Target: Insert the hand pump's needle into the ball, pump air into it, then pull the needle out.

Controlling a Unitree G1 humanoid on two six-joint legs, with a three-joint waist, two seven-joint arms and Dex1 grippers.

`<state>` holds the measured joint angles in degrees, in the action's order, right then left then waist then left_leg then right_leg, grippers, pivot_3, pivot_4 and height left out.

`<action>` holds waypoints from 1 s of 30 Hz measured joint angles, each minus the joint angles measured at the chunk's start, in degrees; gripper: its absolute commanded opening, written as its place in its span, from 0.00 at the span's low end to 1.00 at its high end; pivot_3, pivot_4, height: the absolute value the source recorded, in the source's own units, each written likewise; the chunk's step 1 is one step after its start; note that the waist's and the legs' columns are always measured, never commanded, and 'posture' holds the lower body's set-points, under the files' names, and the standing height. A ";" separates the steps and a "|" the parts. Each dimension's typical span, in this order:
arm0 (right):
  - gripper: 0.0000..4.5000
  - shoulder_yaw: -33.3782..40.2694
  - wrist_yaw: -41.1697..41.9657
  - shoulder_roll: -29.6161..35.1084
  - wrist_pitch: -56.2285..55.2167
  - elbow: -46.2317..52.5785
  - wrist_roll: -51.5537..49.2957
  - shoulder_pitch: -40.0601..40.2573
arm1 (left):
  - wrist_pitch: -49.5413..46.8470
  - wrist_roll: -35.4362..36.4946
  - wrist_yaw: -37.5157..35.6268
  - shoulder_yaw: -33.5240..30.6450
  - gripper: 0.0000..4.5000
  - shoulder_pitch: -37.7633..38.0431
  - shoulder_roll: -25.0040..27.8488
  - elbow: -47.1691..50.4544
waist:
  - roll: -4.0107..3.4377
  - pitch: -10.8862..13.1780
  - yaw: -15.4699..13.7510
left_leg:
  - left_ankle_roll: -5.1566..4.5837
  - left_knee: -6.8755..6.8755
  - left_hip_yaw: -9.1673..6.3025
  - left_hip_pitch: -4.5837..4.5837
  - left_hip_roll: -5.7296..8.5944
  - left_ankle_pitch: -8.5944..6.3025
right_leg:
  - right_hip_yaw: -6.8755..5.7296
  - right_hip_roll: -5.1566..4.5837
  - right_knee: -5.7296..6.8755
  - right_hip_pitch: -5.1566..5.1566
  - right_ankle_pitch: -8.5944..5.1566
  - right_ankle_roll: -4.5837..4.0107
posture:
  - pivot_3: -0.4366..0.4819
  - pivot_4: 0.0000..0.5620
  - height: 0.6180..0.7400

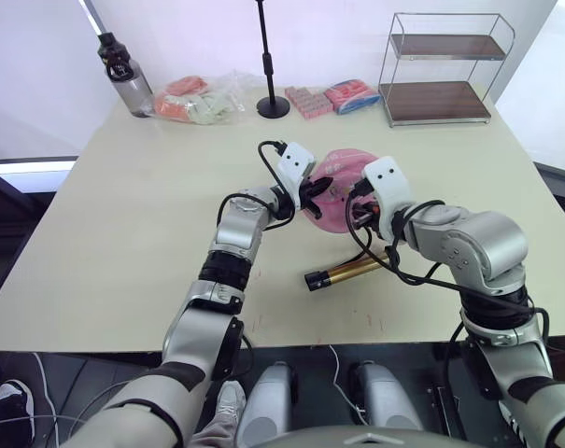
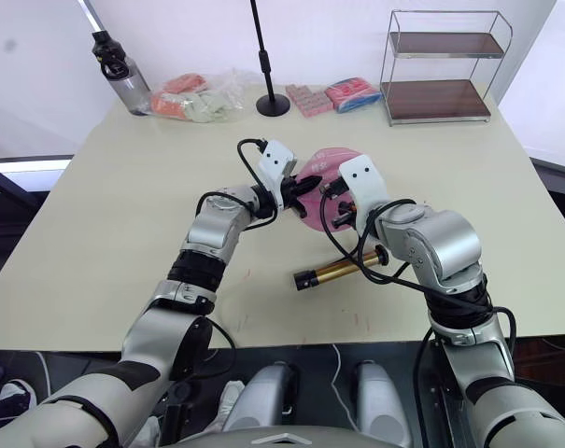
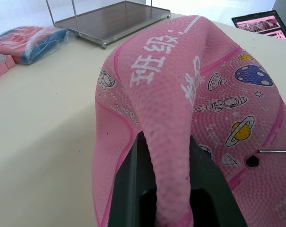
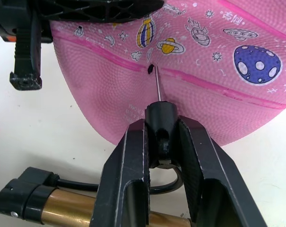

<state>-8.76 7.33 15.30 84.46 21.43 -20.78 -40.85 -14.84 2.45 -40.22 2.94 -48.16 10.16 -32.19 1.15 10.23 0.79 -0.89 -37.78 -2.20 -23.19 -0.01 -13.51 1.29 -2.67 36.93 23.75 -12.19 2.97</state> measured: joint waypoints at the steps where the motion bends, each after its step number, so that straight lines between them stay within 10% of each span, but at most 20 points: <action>1: 0.08 -0.25 0.13 0.09 -0.12 0.00 0.17 0.00 | 0.00 0.00 0.00 0.00 0.01 0.00 0.01 0.00 | 0.00 0.00 0.00 | 0.00 0.00 0.00 0.00 0.00 0.00 | 0.00 0.00 0.00 0.00 0.00 0.00 | 0.48 0.27 1.00; 30: 0.08 -2.39 2.19 0.05 0.10 0.24 3.09 0.39 | 0.01 0.00 -0.02 0.43 0.01 0.05 -0.15 0.00 | 0.00 0.00 0.01 | 0.00 0.00 0.00 0.01 -0.01 0.00 | 0.00 0.00 0.00 0.00 0.00 0.00 | 0.48 0.27 1.00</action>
<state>-11.15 9.52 15.34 84.56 21.66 -17.69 -40.46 -14.83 2.45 -40.24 3.36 -48.11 10.01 -32.19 1.15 10.23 0.81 -0.89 -37.78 -2.20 -23.18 -0.01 -13.51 1.29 -2.67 36.92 23.75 -12.19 2.97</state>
